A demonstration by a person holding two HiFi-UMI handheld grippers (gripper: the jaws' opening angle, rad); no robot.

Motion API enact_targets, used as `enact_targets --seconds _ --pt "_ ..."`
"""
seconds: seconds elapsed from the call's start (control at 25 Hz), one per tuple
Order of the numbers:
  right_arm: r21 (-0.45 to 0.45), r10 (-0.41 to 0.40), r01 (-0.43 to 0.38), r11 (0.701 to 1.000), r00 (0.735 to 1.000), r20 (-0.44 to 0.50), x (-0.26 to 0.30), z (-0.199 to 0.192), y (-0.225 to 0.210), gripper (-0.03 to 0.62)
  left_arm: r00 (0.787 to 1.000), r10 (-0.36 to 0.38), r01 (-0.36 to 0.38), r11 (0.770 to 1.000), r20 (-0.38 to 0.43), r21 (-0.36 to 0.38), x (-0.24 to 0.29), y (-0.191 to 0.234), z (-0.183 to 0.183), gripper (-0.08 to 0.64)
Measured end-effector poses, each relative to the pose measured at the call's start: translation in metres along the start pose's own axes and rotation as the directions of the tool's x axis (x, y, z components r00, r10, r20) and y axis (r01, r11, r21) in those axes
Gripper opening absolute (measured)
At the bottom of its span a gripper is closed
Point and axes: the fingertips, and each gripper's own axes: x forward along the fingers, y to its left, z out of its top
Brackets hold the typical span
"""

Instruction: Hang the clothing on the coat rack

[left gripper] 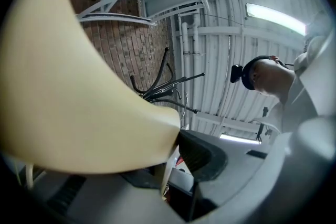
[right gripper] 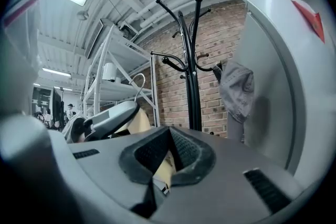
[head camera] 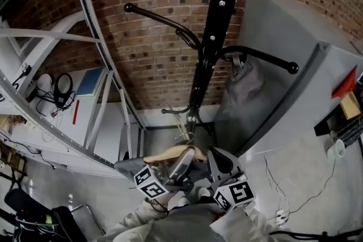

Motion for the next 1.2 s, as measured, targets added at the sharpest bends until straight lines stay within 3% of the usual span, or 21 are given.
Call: enact_targets --seconds 0.32,0.68,1.2 --pt "0.009 -0.063 0.063 0.998 0.998 -0.01 -0.026 -0.006 -0.019 0.025 1.0 -0.011 0.011 0.999 -0.003 -0.041 0.007 -0.005 -0.018 0.101" --pt "-0.019 -0.01 0.01 1.0 1.0 0.017 -0.027 0.009 -0.023 0.025 0.999 0.007 -0.006 0.999 0.039 -0.036 0.012 -0.01 -0.014 0.101" --pt "-0.011 -0.014 0.015 1.0 1.0 0.028 -0.028 0.01 -0.033 0.025 1.0 -0.007 0.007 1.0 0.011 0.008 0.029 -0.01 -0.012 0.101"
